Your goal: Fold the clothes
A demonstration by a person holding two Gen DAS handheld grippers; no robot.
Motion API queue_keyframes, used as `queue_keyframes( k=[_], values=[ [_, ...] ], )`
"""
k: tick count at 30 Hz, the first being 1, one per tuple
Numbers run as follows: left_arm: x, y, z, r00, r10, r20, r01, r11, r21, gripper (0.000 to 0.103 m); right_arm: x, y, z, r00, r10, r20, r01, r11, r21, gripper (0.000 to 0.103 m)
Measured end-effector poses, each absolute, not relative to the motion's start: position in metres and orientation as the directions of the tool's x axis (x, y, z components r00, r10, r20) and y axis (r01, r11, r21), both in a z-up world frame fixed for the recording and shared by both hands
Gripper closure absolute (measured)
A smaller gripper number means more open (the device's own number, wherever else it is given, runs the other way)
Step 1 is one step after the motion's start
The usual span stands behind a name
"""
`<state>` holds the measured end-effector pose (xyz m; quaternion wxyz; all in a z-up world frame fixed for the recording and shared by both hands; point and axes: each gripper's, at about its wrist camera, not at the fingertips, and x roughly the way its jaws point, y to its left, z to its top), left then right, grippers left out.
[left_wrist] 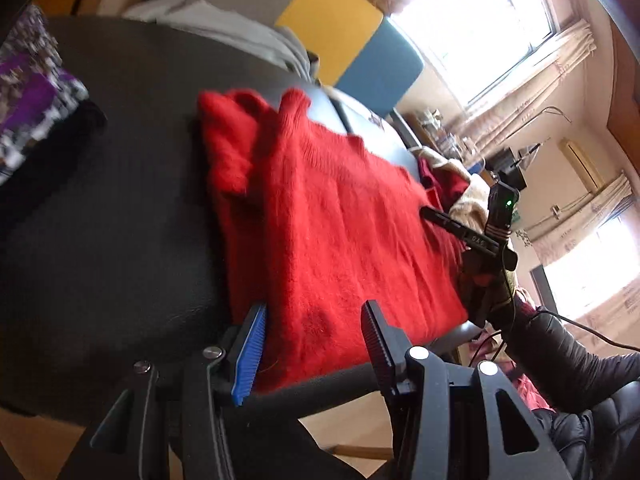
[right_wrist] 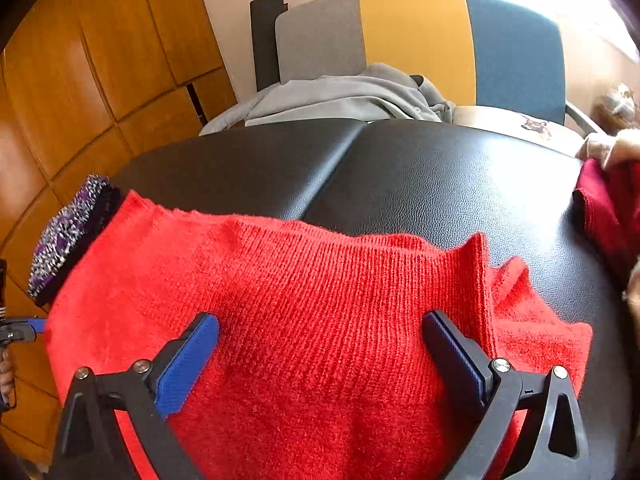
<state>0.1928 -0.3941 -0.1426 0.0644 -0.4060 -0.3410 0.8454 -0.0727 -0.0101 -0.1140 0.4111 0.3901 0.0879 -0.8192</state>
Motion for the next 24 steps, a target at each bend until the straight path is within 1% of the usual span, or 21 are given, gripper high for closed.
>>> queue_keyframes(
  k=[1,2,3,4,7,8,11,14,16,17,19,22,24],
  values=[
    [0.189,-0.394,-0.146,-0.650,0.409,-0.641,0.173,-0.741,-0.649,0.062,-0.073,-0.012,-0.115,-0.362,-0.600,-0.713,0.743,-0.648,0.169,0.000],
    [0.190,-0.396,-0.147,-0.640,0.422,-0.643,0.179,-0.731,-0.658,0.070,-0.072,-0.011,-0.115,-0.361,-0.602,-0.712,0.743,-0.647,0.170,0.000],
    [0.196,-0.397,-0.144,-0.643,0.409,-0.647,0.178,-0.742,-0.646,0.093,-0.072,-0.010,-0.115,-0.361,-0.604,-0.711,0.743,-0.647,0.172,0.000],
    [0.203,-0.396,-0.143,-0.645,0.402,-0.650,0.182,-0.745,-0.642,0.095,-0.072,-0.009,-0.115,-0.359,-0.607,-0.709,0.743,-0.646,0.177,0.000],
    [0.222,-0.391,-0.142,-0.642,0.374,-0.669,0.202,-0.760,-0.618,0.096,-0.073,-0.009,-0.115,-0.359,-0.612,-0.705,0.743,-0.645,0.181,0.000],
    [0.223,-0.388,-0.153,-0.603,0.344,-0.719,0.243,-0.780,-0.577,0.096,-0.073,-0.009,-0.116,-0.360,-0.612,-0.704,0.743,-0.645,0.180,0.000],
    [0.229,-0.392,-0.159,-0.634,0.357,-0.686,0.273,-0.726,-0.631,0.096,-0.073,-0.010,-0.116,-0.360,-0.615,-0.702,0.743,-0.644,0.183,0.000],
    [0.228,-0.391,-0.152,-0.646,0.338,-0.685,0.294,-0.717,-0.632,0.092,-0.073,-0.009,-0.116,-0.360,-0.619,-0.698,0.742,-0.643,0.188,0.000],
    [0.226,-0.393,-0.142,-0.663,0.303,-0.684,0.316,-0.716,-0.623,0.084,-0.072,-0.008,-0.116,-0.359,-0.622,-0.696,0.742,-0.643,0.191,0.000],
    [0.225,-0.396,-0.132,-0.687,0.279,-0.670,0.316,-0.716,-0.622,0.084,-0.072,-0.007,-0.116,-0.358,-0.625,-0.694,0.742,-0.642,0.196,0.000],
    [0.219,-0.400,-0.115,-0.734,0.256,-0.629,0.294,-0.715,-0.634,0.079,-0.072,-0.006,-0.116,-0.355,-0.631,-0.689,0.741,-0.640,0.204,0.000],
    [0.189,-0.397,-0.092,-0.767,0.228,-0.599,0.253,-0.752,-0.609,0.077,-0.071,-0.005,-0.115,-0.357,-0.632,-0.688,0.741,-0.640,0.203,0.000],
    [0.160,-0.387,-0.084,-0.772,0.246,-0.586,0.200,-0.781,-0.592,0.077,-0.069,-0.005,-0.115,-0.366,-0.629,-0.686,0.737,-0.646,0.199,0.000]
  ],
)
